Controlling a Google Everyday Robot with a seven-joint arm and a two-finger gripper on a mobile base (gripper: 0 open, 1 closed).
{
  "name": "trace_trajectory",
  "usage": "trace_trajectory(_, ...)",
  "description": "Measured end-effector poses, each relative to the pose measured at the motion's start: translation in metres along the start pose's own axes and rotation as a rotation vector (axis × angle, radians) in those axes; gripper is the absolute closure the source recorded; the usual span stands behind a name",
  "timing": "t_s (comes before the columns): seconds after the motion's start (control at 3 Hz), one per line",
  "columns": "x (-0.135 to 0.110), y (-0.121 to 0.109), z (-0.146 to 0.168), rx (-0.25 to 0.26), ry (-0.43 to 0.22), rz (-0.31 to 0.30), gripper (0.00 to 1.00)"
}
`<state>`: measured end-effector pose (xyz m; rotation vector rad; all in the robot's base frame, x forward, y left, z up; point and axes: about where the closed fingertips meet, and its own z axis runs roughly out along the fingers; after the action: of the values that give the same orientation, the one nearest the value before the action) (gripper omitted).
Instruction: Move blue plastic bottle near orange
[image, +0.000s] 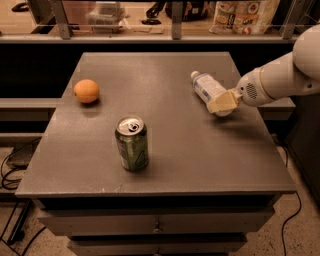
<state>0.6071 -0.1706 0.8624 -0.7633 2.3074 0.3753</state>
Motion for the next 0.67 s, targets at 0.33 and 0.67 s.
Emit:
trace_trajectory(0.33,-0.039,0.017,-0.016,-0.007,-0.064,-0.120,0.99)
trace_trajectory(0.67,-0.076,0.048,-0.033,-0.102,-0.169,-0.249,1.00)
